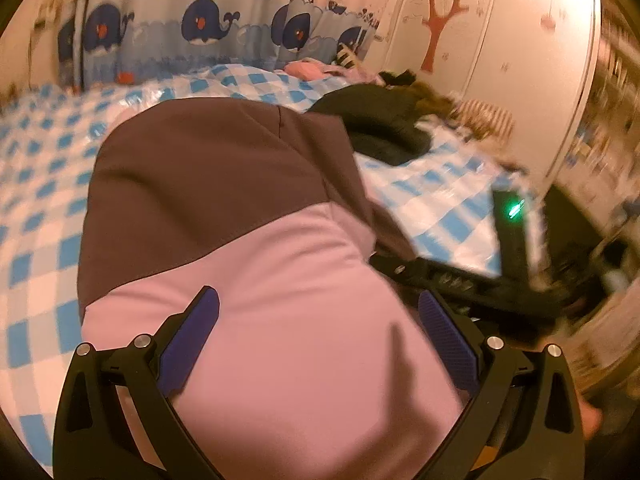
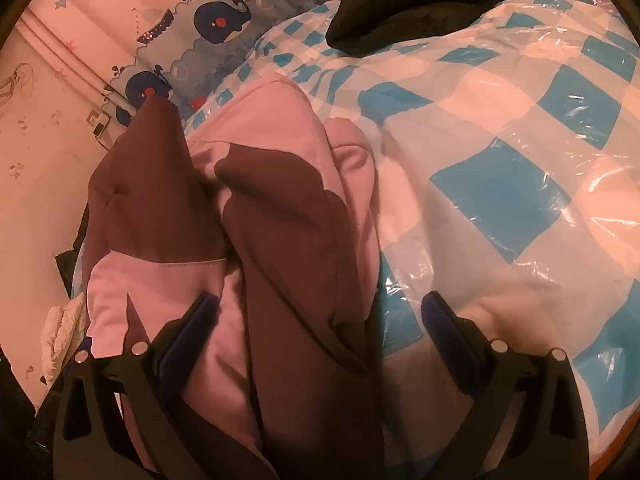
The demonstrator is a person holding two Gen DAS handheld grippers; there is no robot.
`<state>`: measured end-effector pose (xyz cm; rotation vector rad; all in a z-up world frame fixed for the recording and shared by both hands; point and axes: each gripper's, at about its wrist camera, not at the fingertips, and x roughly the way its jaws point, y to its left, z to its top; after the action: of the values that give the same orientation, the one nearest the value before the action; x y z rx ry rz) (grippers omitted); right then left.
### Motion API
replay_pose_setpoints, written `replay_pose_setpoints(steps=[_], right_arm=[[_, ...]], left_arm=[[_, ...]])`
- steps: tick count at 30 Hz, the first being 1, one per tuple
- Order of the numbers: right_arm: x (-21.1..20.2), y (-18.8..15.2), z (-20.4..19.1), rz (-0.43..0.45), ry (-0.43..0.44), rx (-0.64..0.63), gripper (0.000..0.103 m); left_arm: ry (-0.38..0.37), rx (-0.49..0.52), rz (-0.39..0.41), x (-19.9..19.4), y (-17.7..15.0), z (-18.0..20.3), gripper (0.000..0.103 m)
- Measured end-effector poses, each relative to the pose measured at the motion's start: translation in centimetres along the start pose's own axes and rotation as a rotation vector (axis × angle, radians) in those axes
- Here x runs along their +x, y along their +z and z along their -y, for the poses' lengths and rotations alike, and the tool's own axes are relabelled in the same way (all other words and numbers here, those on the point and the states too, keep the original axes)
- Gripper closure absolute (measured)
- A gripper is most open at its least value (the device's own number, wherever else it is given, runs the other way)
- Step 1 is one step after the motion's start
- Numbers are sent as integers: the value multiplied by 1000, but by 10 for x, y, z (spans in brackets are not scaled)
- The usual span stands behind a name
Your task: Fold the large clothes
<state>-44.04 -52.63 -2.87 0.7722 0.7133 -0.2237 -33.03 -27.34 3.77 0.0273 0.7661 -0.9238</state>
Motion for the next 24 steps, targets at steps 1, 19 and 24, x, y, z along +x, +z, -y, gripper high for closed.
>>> replay_pose_setpoints(steps=[1, 19, 24], right_arm=[[1, 0, 1, -7, 6, 7, 7], [7, 5, 12, -57, 97, 79, 5], [4, -2, 11, -22, 184, 124, 5]], left_arm=[[-22, -40, 2, -6, 2, -8, 8], [-148, -755, -143, 27, -33, -166, 7], [-91, -625, -144, 27, -20, -135, 7]])
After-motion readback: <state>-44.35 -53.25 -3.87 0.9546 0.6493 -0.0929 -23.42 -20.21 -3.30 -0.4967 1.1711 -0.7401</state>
